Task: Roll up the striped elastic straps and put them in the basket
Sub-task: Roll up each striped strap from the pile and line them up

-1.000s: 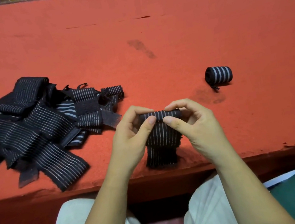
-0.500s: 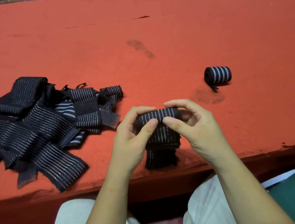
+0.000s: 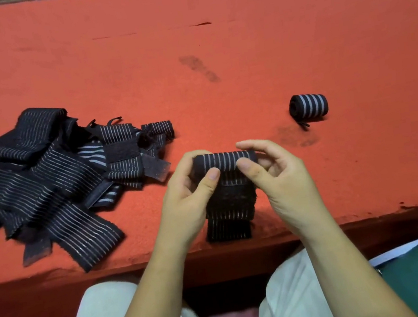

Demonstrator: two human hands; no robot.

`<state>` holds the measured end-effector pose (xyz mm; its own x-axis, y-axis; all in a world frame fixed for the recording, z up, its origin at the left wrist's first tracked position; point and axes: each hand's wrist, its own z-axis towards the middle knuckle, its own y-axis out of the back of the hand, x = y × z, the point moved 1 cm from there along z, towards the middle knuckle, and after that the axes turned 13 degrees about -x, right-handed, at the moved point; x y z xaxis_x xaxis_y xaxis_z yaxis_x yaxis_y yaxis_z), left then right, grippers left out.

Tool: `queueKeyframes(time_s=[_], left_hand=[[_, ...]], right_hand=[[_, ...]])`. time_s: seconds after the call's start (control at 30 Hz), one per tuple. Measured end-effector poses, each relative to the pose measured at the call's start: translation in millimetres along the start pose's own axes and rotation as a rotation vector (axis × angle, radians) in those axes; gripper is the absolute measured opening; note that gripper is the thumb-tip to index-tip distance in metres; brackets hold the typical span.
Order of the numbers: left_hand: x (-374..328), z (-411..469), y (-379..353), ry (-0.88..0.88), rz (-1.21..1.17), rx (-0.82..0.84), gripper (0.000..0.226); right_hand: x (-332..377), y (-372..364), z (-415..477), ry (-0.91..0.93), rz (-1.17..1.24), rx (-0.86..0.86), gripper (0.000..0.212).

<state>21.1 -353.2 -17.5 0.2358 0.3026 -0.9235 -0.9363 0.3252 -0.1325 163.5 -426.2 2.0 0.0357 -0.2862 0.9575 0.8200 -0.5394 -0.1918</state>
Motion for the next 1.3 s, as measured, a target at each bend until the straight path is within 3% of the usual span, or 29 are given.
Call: queueKeyframes(time_s=[0.13, 0.3, 0.47, 0.57, 0.7, 0.8, 0.93, 1.0, 1.1, 1.2, 1.3], left_hand=[[1, -2, 0, 0.044, -0.027, 0.029, 0.030], [4, -2, -3, 0.084, 0.130, -0.100, 0.031], [4, -1, -2, 0.008, 0.049, -0.017, 0.016], [4, -3, -2, 0.002, 0.073, 0.033, 0.027], [1, -4, -6, 0.043, 0.236, -0.081, 0.043], [-1, 1, -4, -0.006, 0.260, -0.142, 0.035], [-4, 2, -4, -0.092, 0.154, -0.051, 0.021], [-5, -1, -6, -0.125, 0.137, -0.002, 0.025], [-3, -3, -7, -0.062, 0.117, -0.015, 0.030], [-3, -2, -9, 0.018, 0.165, -0.097, 0.042], [-4, 0, -9, 0.009, 0.159, -0.124, 0.034]], right_hand=[[-2, 1, 0, 0.022, -0.002, -0.021, 0.022], [-3, 0, -2, 0.071, -0.027, 0.037, 0.029], [-5, -4, -2, -0.008, -0.035, 0.011, 0.026], [-6, -3, -3, 0.023, -0.045, 0.005, 0.021], [-5, 3, -3, 0.066, -0.038, 0.036, 0.028], [-5, 0, -4, 0.044, -0.019, 0.069, 0.034], [-3, -3, -4, 0.020, -0.034, 0.018, 0.040], [-1, -3, -3, 0.038, -0.058, 0.002, 0.034], [-1, -1, -1, 0.113, -0.043, 0.004, 0.021], [-1, 0, -1, 0.166, -0.052, 0.051, 0.030], [-1, -1, -2, 0.116, -0.046, 0.055, 0.026]])
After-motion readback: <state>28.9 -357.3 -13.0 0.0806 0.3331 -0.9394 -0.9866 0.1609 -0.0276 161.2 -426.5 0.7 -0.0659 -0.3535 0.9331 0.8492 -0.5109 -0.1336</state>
